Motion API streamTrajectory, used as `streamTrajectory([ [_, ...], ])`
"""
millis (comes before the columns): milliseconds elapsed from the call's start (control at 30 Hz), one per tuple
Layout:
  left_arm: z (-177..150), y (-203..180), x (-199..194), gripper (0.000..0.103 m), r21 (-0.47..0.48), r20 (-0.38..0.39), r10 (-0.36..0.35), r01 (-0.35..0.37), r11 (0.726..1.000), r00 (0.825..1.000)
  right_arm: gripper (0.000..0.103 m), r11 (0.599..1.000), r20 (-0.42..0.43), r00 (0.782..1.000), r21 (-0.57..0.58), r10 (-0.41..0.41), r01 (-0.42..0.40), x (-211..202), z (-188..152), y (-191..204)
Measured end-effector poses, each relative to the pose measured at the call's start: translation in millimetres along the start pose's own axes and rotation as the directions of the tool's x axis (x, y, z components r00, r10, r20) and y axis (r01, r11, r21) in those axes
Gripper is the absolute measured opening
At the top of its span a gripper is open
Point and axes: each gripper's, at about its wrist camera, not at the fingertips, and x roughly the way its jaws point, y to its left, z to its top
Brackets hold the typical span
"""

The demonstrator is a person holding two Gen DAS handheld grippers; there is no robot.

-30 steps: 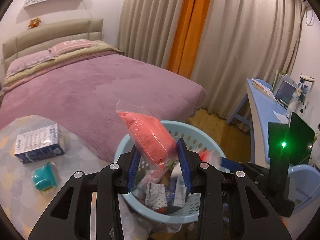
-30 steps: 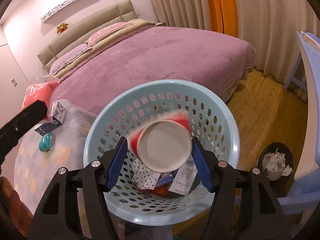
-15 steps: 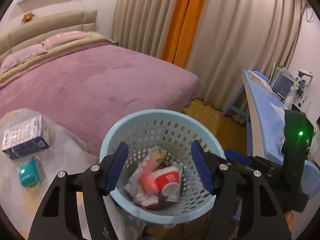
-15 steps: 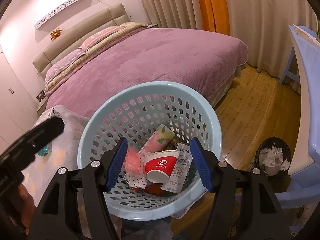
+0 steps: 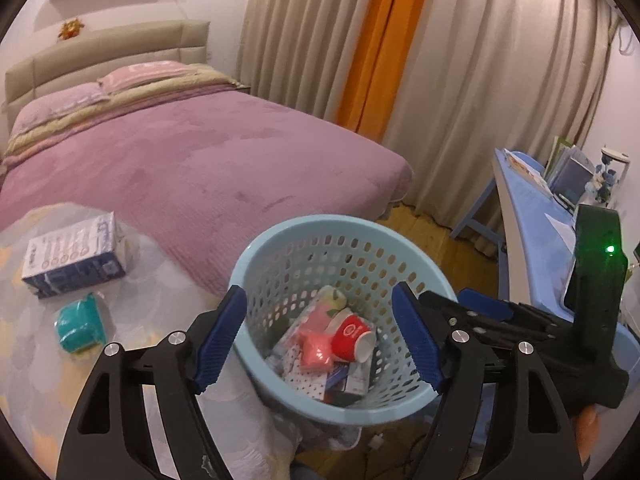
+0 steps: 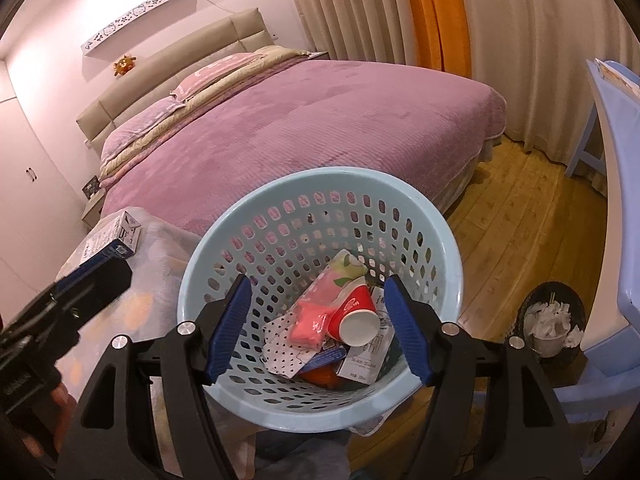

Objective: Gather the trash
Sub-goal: 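Grasp the teal bagged item with the left tool while the right tool grasps the blue-white box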

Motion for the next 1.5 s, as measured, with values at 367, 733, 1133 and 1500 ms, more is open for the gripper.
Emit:
streamTrajectory([
  [367, -20, 49, -25, 0.073, -0.119, -0.004, 0.140, -0.139, 0.983, 0.990, 0.068, 0.989, 0.006, 0.995, -0.110, 0.100, -0.099, 2, -10, 49],
  [733, -26, 119, -76, 0.079, -0.247, 0.042, 0.280, -0.262, 0.933, 0.959, 0.069, 0.963, -0.018, 0.991, -0.233, 0.132, -0.133, 6, -26, 105],
  [1133, -34, 166, -41, 0.074, -0.294, -0.069, 0.208, -0.219, 0.931, 0.976, 0.069, 0.942, -0.037, 0.990, -0.308, 0.133, -0.138, 18, -28, 139],
  [1500, -31, 168, -14, 0.044, -0.215, -0.130, 0.264, -0.287, 0.933, 0.956, 0.069, 0.905, -0.036, 0.989, -0.399, 0.141, -0.144, 42, -9, 184],
])
